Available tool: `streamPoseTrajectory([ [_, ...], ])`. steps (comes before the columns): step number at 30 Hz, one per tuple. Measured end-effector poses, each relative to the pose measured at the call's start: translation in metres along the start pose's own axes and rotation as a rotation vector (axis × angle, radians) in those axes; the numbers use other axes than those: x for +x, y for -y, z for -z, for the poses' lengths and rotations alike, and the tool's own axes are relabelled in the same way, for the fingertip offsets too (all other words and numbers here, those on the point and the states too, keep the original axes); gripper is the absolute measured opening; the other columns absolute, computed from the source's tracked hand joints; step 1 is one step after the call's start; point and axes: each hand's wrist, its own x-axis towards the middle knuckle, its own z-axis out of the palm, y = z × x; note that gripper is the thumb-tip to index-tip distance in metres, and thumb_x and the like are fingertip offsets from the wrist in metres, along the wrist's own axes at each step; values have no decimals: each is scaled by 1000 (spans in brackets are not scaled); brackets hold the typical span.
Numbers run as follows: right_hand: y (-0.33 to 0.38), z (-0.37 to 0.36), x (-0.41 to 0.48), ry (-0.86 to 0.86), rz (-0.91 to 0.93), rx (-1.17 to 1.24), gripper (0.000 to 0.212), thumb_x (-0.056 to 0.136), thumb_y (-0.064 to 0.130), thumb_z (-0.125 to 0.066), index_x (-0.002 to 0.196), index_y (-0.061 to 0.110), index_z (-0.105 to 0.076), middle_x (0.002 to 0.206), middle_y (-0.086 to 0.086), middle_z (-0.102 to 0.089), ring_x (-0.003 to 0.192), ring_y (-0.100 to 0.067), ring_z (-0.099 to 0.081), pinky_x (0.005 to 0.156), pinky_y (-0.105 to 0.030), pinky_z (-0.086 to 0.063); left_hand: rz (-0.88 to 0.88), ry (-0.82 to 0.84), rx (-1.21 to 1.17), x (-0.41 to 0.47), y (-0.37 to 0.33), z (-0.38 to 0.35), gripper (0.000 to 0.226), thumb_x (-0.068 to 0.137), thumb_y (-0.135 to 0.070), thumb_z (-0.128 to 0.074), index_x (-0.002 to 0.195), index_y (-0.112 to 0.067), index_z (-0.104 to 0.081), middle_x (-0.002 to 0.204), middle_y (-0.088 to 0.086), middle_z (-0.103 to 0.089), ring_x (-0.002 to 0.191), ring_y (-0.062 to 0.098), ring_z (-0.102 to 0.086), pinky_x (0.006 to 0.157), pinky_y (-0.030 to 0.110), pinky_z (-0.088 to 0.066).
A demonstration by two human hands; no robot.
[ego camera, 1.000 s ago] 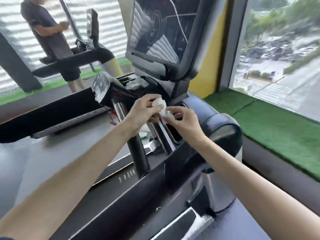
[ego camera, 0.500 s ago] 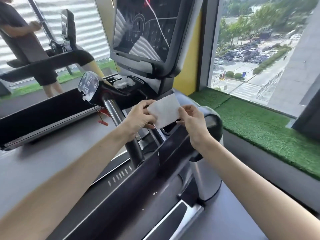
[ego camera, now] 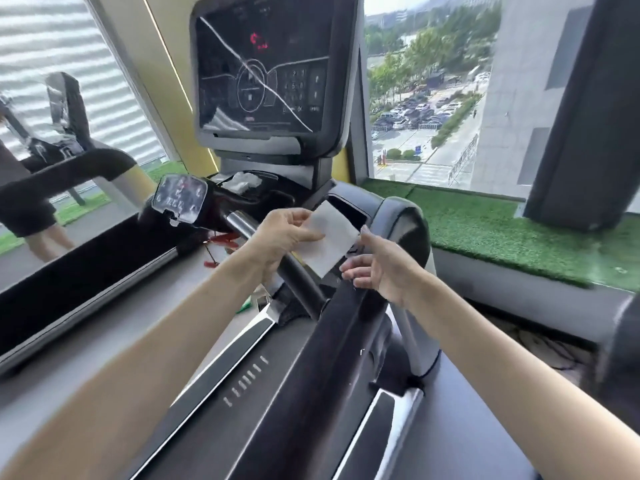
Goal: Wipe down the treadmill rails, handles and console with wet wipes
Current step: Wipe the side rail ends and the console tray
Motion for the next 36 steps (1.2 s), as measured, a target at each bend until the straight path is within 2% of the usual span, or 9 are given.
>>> streamPoseTrajectory([
  [4, -17, -3, -24, 99, -127, 291, 51, 101, 44, -35, 107, -3, -53, 88, -22, -64, 59, -21, -69, 46, -24, -54, -181, 199, 88, -16, 7, -11, 14, 78, -2, -73, 81, -14, -67, 82, 4, -67, 75, 14, -61, 78, 22, -48],
  [7, -24, 2, -32, -63, 43, 300, 41, 93, 10, -54, 133, 1, -48, 98, -11, -66, 69, -20, -69, 49, -23, -53, -273, 289, 363, -22, 14, -12, 27, 78, 5, -69, 89, -20, -69, 107, 2, -66, 102, 12, -60, 96, 24, -43],
  [10, -22, 10, -39, -208, 211, 282, 55, 83, -13, -56, 130, 15, -48, 107, -8, -64, 69, -15, -66, 47, -21, -52, -134, 155, 282, -23, 13, -17, 54, 83, 10, -57, 124, -26, -56, 126, 3, -55, 110, 10, -54, 89, 23, -46],
  [12, -18, 13, -43, -181, 260, 281, 40, 84, -13, -57, 114, 13, -58, 89, -5, -69, 61, -12, -67, 49, -23, -53, 91, 129, 88, -22, 9, -22, 42, 94, -6, -52, 134, -18, -49, 123, 6, -59, 100, 14, -58, 77, 27, -49],
  [15, -13, 17, -45, -111, 307, 201, 24, 85, -9, -57, 100, 8, -65, 75, -2, -72, 63, -14, -69, 52, -24, -55, 221, 255, -42, -25, 4, -31, 34, 95, -30, -57, 121, -9, -60, 97, 4, -69, 81, 15, -64, 73, 30, -51],
  [24, -24, 41, -40, -87, 300, 166, 28, 83, -17, -47, 80, 4, -66, 75, -7, -70, 70, -17, -67, 56, -26, -54, 122, 221, 43, -19, 5, -46, 29, 84, 13, -52, 86, -9, -71, 77, 6, -65, 63, 12, -60, 50, 20, -49],
  [29, -35, 59, -33, -82, 153, 259, 24, 92, 5, -41, 100, 7, -64, 88, -11, -66, 79, -25, -64, 71, -36, -54, -29, 206, 290, -12, 8, -56, 50, 70, 24, -36, 69, -10, -72, 73, 15, -65, 58, 13, -55, 52, 15, -45],
  [32, -46, 67, -28, -68, 191, 102, 19, 87, 10, -64, 105, 5, -67, 91, -10, -67, 79, -23, -65, 73, -34, -55, -16, 249, 303, -10, 6, -68, 43, 74, 22, -39, 79, -5, -72, 75, 15, -65, 57, 12, -57, 51, 16, -46],
  [36, -49, 77, -23, -178, 262, 120, 13, 82, -8, -63, 88, 4, -67, 75, -8, -66, 65, -16, -65, 58, -24, -53, 118, 243, 44, 2, 5, -80, 37, 91, 7, -42, 116, -11, -62, 90, 6, -66, 73, 13, -62, 61, 24, -54],
])
